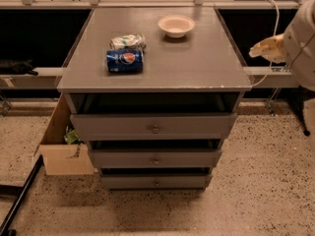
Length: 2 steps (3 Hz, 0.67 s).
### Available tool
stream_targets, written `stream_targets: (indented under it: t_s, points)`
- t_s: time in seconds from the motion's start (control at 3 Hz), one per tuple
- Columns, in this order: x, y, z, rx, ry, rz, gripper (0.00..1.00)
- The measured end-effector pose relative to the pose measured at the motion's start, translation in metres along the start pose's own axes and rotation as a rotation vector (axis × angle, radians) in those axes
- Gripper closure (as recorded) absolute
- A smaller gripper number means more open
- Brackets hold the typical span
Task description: Open middle drawer
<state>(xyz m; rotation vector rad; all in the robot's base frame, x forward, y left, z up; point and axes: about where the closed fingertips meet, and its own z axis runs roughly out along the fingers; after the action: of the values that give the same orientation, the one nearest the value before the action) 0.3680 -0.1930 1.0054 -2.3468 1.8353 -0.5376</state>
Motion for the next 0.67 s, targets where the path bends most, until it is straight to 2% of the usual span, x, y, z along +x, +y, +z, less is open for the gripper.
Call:
stream_targets:
  t_s: [0.33,0.67]
  points:
    - [0.0,0.0,0.0,0.0,0.0,0.0,0.0]
    - [-0.013,-0.038,0.026,-0.028,-0.063,-0.014,0.0]
